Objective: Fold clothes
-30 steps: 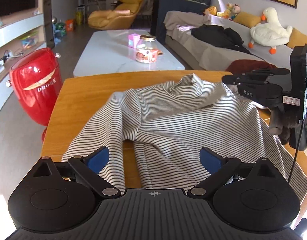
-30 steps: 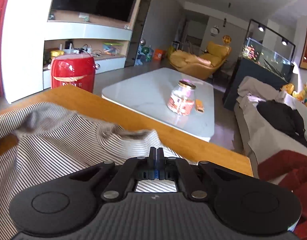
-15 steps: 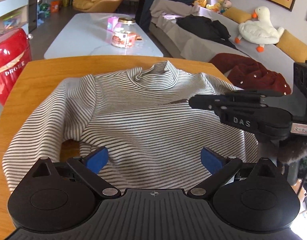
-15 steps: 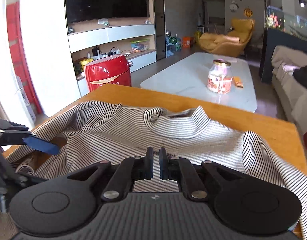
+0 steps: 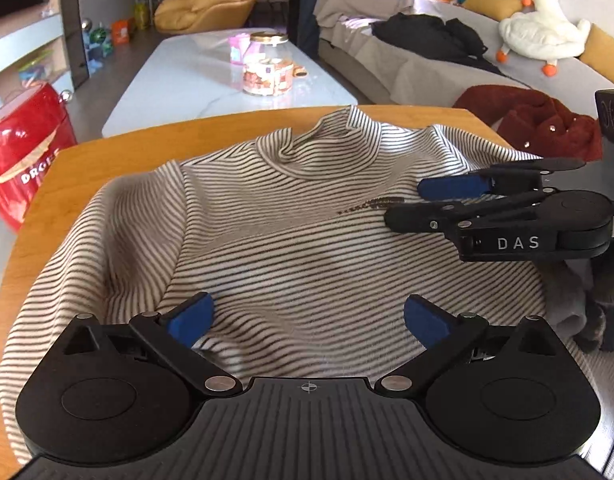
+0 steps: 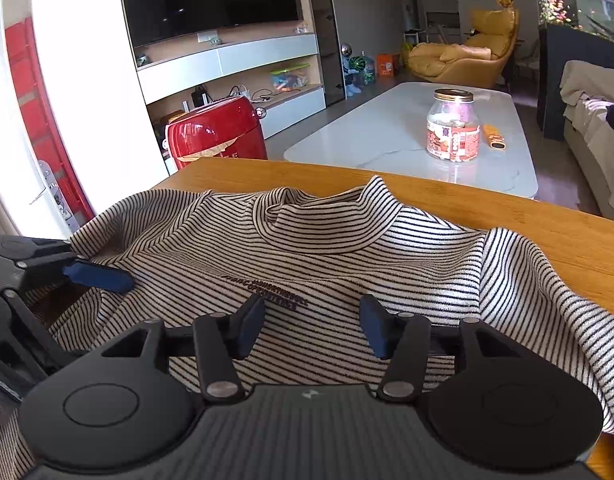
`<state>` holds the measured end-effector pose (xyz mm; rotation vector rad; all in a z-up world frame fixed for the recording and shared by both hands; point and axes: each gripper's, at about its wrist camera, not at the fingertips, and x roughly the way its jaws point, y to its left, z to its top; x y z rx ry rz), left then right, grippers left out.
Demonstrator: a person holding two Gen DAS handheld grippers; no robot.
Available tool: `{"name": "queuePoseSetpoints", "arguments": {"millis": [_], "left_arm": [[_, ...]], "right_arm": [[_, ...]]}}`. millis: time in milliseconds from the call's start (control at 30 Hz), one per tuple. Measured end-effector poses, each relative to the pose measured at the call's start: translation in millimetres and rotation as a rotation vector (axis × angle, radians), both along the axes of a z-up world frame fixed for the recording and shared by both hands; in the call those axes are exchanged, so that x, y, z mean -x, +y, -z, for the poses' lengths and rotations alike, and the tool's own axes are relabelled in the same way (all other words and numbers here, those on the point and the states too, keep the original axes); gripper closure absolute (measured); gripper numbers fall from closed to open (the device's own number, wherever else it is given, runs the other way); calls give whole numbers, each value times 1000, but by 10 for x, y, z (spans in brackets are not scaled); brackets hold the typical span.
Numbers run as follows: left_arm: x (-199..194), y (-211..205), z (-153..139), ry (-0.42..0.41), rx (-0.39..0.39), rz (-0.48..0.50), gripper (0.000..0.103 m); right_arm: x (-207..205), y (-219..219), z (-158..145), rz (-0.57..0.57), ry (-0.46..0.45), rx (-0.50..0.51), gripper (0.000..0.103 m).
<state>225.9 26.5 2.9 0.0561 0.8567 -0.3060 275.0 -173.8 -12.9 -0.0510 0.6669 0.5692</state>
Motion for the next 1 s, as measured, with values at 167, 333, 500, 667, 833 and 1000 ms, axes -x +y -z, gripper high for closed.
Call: {"name": "queuePoseSetpoints", "arguments": {"millis": [167,333,500,667,833,1000], "left_arm": [[541,601,-438,-30,-78,-63,0],[1013,1076,-537,11,-119,-136,0],[1351,1225,-498,-12,-192,-103,0],[1388,1330,-481,-59,-117,-131,0],[1263,1439,-441,-103,-109,-196,0],[1205,1520,-443,-144,-115,-233,0]], "right_arm": [[26,101,-5,-18,-17,43,41],[69,201,-13,-21,-43,119,41],[217,367,-112,-18,-82,225,45],[820,775,-479,-239,-145,183,46],[1532,1509,-436,-550,-156,183,46],[1724,2044,-240,-573,-176,233,71]]}}
